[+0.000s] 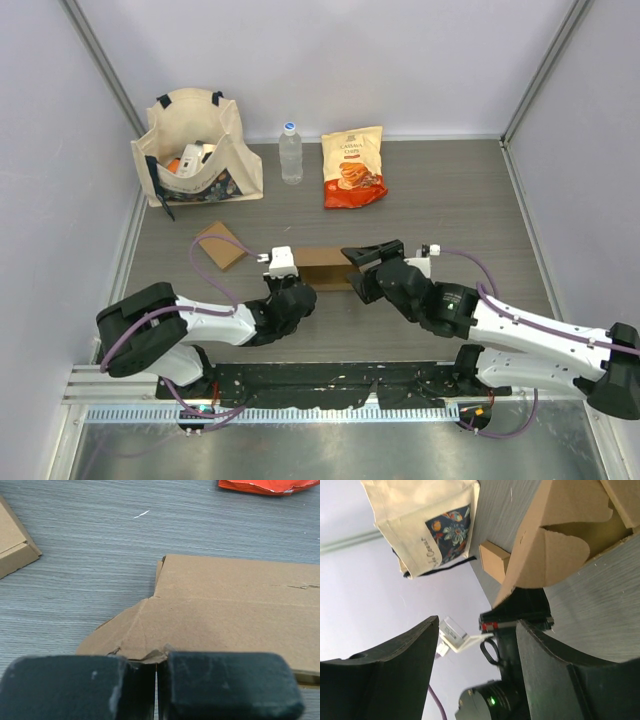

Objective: Fold the paper box

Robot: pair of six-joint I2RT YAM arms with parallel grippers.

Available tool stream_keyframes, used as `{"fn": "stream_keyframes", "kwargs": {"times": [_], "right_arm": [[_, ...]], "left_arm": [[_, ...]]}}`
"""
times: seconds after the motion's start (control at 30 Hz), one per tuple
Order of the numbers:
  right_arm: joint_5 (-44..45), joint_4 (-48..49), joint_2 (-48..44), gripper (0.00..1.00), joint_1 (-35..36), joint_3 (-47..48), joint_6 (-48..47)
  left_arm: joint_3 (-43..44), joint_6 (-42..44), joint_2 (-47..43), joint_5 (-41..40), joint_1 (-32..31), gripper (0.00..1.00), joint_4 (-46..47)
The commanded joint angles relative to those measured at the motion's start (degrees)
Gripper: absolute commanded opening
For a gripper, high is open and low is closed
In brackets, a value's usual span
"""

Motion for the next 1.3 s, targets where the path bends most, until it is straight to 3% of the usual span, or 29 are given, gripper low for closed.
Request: {"fn": "stream_keyframes", "kwargs": {"times": [0.0,0.37,0.5,0.57,0.6,0.67,0.7,0.8,0.97,1.07,1.2,1.27], "right_arm": [[-0.1,4.6,3.8,0.67,-2.7,-0.4,4.3],[-4.0,11.0,11.7,0.55,-5.8,-1.8,4.7],[-5.1,14.7,14.0,0.31,-6.9,-4.3,5.3],[-5.1,15.2,14.6,0.26,-7.3,-5.0,5.4],[-5.0,15.5,14.6,0.23,-7.6,-5.2,5.4],[-5.4,15.6,14.8,0.16,-8.0,-5.8,5.8],[-5.4,16.1,14.9,0.09,-8.1,-5.9,6.0],[-5.7,16.3,15.2,0.08,-8.3,-6.1,6.7],[-6.3,17.1,15.6,0.08,-8.9,-7.3,6.6],[-6.9,17.6,15.9,0.09,-9.2,-8.1,6.1],[-9.4,18.5,17.3,0.12,-9.8,-8.8,4.0],[-10.4,20.1,17.7,0.15,-9.9,-9.4,2.0]], "left_arm": [[1.4,0.7,2.1,-3.4,-1.1,0.00,-4.7],[2.6,0.7,3.4,-4.6,-2.1,0.00,-5.7],[2.8,1.3,3.5,-3.7,-2.2,0.00,-5.9],[2.9,-0.5,2.0,-0.3,-2.3,0.08,-9.5],[2.8,-2.6,0.8,1.8,-2.3,0.26,-10.9],[0.9,-3.8,-3.2,9.6,-2.5,0.44,-12.1],[0.4,-5.1,-4.5,11.9,-2.5,0.58,-13.4],[-2.2,-7.9,-13.0,22.4,-2.8,0.70,-18.9],[-5.0,-6.0,-35.2,44.2,-3.1,0.73,-29.5],[-1.8,-3.8,-44.7,52.2,-3.1,0.74,-37.7],[8.1,0.0,-47.3,59.3,-3.0,0.73,-48.1],[15.0,1.6,-46.4,58.2,-3.0,0.73,-50.0]]}}
